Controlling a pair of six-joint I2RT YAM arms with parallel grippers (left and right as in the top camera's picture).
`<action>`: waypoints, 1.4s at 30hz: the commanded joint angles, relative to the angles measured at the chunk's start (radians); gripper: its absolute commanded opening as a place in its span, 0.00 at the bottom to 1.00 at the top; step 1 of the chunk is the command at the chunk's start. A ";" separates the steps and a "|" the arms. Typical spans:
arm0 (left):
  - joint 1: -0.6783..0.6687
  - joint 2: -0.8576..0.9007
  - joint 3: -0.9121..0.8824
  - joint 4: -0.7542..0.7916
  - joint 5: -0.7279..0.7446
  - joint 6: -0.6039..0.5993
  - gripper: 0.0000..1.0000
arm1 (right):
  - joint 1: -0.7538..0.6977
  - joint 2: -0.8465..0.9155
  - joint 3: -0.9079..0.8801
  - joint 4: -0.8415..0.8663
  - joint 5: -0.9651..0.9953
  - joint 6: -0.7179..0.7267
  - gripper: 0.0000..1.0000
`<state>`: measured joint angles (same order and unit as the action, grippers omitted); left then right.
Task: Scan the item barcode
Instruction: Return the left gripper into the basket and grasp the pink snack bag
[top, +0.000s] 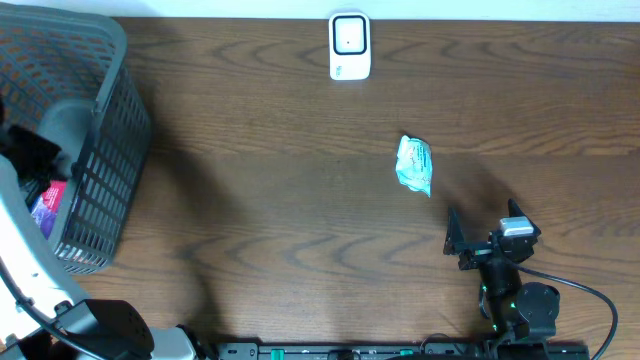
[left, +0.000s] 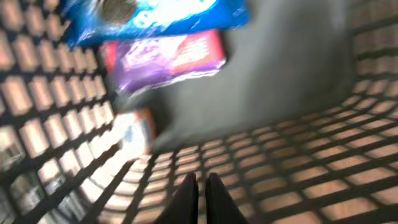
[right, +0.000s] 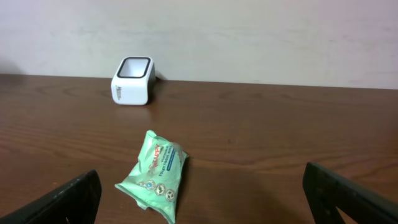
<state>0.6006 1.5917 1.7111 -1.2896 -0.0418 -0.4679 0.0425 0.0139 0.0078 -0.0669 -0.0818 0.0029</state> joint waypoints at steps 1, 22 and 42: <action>0.003 -0.020 0.014 -0.093 -0.036 -0.063 0.08 | -0.002 -0.001 -0.002 -0.004 -0.006 -0.011 0.99; 0.003 -0.020 0.013 -0.188 0.233 -0.065 0.07 | -0.002 -0.001 -0.002 -0.003 -0.006 -0.011 0.99; 0.003 0.020 -0.006 0.279 -0.151 0.040 0.65 | -0.002 -0.001 -0.002 -0.003 -0.006 -0.011 0.99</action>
<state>0.6041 1.5902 1.7119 -1.0122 -0.1112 -0.4408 0.0425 0.0147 0.0078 -0.0673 -0.0822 0.0029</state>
